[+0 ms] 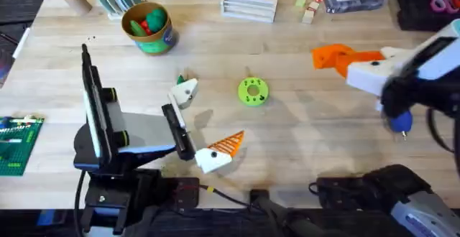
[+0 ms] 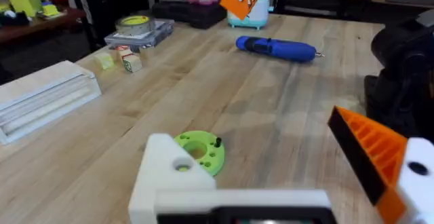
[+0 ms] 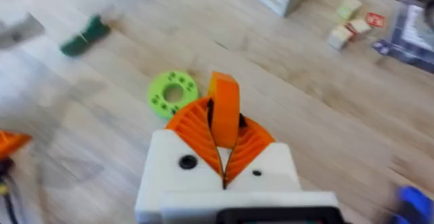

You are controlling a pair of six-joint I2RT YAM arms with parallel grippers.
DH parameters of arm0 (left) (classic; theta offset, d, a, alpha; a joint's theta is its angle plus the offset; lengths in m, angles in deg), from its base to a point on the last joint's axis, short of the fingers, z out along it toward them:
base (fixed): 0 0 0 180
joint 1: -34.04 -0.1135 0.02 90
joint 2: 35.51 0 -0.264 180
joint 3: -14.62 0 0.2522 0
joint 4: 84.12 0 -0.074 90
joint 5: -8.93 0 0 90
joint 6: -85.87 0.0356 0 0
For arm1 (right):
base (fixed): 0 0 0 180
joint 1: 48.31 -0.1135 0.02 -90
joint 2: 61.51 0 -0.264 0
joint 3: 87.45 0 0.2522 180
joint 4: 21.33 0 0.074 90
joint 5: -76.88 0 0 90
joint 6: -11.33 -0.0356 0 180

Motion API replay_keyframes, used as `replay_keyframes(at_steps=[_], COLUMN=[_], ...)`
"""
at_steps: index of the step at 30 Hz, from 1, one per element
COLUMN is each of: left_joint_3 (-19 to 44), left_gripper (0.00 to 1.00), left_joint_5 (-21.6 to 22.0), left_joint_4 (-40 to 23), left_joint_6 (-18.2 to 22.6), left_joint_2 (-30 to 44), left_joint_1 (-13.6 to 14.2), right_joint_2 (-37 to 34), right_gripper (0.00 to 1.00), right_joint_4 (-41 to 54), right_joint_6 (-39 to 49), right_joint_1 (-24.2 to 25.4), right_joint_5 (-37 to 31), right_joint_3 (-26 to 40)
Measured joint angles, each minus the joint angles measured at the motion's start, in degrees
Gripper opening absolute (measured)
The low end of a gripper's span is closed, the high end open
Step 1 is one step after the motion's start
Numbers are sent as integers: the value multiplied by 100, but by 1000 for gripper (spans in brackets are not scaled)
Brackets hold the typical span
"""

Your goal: Pick up the gripper from the table and insert it into the empty holder that is missing its gripper. Then pick up a screw, insert it into the mounting hole, and use the screwdriver to tighten it. Finally, clean up the table by picking up the vegetable and placing it into the bucket.

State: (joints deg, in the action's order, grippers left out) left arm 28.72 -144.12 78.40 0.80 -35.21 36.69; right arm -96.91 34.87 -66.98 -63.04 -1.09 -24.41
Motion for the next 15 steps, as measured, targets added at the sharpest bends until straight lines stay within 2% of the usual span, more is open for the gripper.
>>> replay_keyframes(at_steps=[3, 9, 15], left_joint_3=[1, 0, 2], left_gripper=[993, 993, 992], left_joint_5=[0, 0, 0], left_joint_4=[0, 0, 0], left_joint_6=[0, 0, 0], left_joint_2=[-1, -1, -1], left_joint_1=[0, 0, 0], right_joint_2=[89, -139, -742], right_gripper=[10, 10, 10], right_joint_4=[-918, -3129, -3554], right_joint_6=[-644, -2551, -3646], right_joint_1=[-1, -62, -483], right_joint_5=[445, 1485, 2057], right_joint_3=[-635, -1813, -2064])
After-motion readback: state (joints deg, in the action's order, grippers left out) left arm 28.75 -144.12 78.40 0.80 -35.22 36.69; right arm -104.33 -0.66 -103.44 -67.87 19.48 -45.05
